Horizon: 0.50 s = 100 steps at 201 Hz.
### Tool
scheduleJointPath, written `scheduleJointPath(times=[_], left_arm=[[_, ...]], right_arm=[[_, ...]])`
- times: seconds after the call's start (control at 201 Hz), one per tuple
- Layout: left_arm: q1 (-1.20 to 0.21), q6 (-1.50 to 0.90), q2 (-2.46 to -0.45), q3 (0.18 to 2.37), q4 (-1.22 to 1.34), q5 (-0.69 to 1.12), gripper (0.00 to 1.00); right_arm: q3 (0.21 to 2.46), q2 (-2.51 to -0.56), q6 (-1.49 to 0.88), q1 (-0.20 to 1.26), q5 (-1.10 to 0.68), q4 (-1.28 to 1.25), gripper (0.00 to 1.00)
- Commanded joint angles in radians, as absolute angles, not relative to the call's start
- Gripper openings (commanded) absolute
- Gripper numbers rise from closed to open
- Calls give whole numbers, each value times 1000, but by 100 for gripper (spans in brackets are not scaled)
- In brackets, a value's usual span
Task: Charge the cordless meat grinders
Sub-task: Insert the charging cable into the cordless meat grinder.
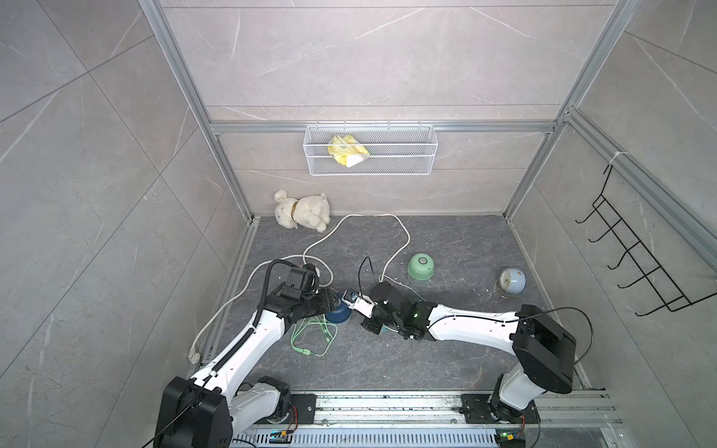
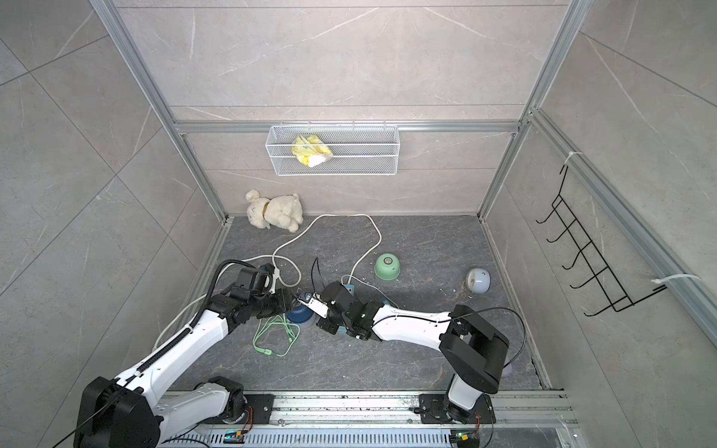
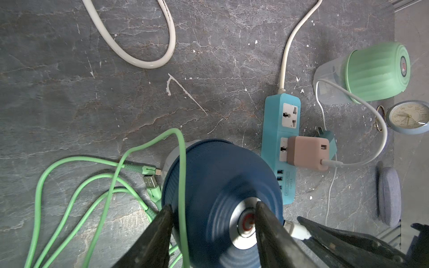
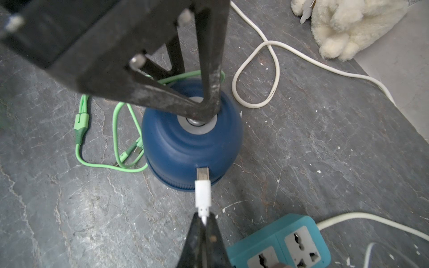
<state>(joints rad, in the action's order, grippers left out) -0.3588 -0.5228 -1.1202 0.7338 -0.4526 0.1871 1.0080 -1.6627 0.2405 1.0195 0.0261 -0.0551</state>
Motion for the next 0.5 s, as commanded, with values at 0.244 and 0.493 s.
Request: scheduleJointPath(times=[0.244, 0.493], left_arm=[[-353, -494, -1134, 721, -478, 201, 56], [-352, -491, -1138, 719, -478, 201, 55]], right_arm=[[1046, -1695, 247, 1014, 17, -31, 0], [1035, -1687, 253, 1008, 23, -27, 0]])
